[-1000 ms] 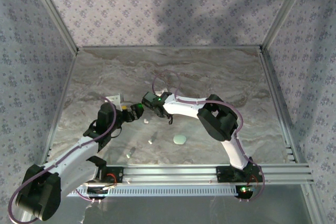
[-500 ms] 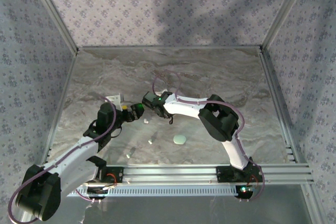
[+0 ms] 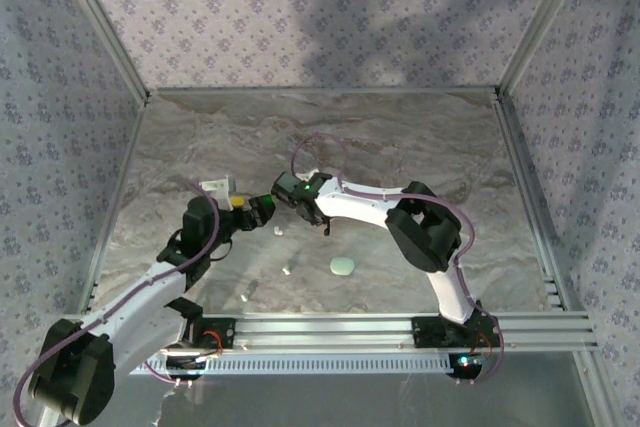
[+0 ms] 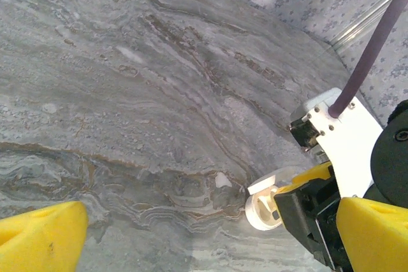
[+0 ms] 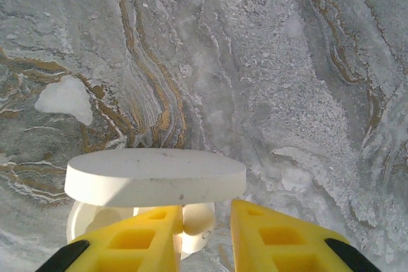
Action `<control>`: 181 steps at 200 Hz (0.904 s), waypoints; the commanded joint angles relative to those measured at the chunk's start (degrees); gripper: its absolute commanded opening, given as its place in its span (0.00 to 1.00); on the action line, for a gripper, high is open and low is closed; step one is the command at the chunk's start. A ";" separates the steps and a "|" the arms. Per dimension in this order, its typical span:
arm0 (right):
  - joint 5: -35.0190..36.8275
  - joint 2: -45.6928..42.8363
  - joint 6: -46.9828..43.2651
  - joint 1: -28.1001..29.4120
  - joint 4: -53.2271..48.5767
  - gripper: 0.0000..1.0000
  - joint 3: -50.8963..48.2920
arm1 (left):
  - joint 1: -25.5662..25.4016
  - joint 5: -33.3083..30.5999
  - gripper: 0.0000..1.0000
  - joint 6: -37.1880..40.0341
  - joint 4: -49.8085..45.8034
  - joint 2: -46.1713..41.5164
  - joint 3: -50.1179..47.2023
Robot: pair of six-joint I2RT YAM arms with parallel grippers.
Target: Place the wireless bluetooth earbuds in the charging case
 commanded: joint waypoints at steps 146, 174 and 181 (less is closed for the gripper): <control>-15.38 -28.61 4.15 -1.28 15.07 0.35 -21.64 | -3.35 -0.03 1.00 1.77 4.92 3.84 3.61; -21.36 -37.67 5.24 -6.30 19.08 0.45 -29.29 | -5.85 -0.32 1.00 3.96 4.39 4.58 4.90; -22.93 -40.06 5.53 -7.81 20.03 0.48 -31.25 | -6.63 -0.54 1.00 4.53 4.31 4.92 5.26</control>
